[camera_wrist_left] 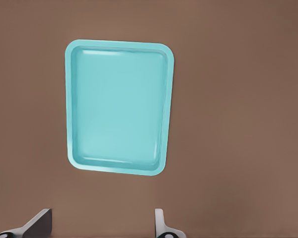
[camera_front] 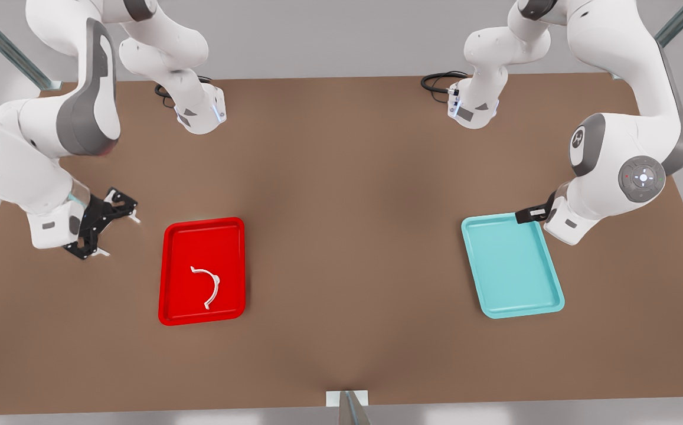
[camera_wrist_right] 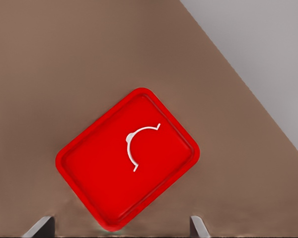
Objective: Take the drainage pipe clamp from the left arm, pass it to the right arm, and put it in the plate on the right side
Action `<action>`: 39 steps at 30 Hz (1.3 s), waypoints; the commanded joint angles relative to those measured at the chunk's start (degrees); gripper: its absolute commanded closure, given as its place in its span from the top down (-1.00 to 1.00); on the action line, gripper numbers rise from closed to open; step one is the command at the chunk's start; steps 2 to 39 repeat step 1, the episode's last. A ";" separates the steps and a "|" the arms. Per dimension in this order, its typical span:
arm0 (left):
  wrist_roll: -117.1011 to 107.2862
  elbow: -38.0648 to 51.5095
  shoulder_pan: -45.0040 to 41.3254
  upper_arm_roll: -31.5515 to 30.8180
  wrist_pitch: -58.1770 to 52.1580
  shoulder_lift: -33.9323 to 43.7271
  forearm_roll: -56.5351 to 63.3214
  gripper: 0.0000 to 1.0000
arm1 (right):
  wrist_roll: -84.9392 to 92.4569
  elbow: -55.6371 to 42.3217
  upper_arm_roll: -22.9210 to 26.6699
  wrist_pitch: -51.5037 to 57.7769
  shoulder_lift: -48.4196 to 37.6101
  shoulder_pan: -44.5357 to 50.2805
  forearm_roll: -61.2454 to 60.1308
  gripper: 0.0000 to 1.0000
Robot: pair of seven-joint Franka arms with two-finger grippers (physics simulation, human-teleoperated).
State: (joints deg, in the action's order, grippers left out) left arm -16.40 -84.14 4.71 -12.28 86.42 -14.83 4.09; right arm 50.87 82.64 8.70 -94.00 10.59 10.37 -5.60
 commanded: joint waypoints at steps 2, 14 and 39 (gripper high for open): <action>4.18 0.03 0.13 -0.02 0.15 0.06 0.05 1.00 | -51.57 -0.38 -0.08 18.06 -0.49 0.18 4.37 1.00; 4.18 0.03 0.13 -0.02 0.15 0.06 0.05 1.00 | -51.57 -0.38 -0.08 18.06 -0.49 0.18 4.37 1.00; 4.18 0.03 0.13 -0.02 0.15 0.06 0.05 1.00 | -51.57 -0.38 -0.08 18.06 -0.49 0.18 4.37 1.00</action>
